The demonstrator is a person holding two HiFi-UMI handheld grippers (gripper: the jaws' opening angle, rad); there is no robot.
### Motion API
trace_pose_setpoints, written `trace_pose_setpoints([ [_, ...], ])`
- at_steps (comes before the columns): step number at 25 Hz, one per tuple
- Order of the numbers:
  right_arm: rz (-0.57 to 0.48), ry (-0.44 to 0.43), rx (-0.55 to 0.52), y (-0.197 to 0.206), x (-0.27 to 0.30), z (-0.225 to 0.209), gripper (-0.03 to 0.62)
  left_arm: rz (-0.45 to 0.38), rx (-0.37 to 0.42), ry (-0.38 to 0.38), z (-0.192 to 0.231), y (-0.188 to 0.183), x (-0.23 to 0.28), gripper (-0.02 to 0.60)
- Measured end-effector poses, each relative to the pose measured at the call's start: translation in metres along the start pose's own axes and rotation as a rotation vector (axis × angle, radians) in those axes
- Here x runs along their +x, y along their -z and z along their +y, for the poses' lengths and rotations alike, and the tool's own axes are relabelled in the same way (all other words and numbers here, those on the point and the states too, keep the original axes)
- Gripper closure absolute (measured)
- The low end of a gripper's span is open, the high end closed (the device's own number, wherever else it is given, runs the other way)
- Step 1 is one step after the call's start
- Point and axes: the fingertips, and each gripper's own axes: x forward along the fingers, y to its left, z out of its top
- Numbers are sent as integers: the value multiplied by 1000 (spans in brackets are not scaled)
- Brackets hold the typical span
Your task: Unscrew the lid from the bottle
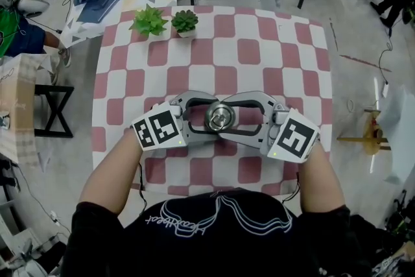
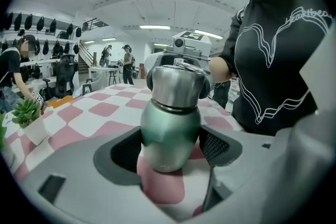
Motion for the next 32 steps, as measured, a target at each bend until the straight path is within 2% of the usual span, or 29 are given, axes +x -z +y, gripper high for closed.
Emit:
trace_pose_setpoints([
  [19,-24,34,15,1,0,0,349,-42,-24,-36,1,0,0,236],
  [22,-30,59,18,1,0,0,350,-51,-32,-61,0,0,0,236],
  [28,-121,136,55,-11,-4,0,349,-66,-33,-131,-2,2,-3,236],
  [32,-183,190,96,-23,-13,-1,349,-143,-80,-212,0,-6,-24,236],
])
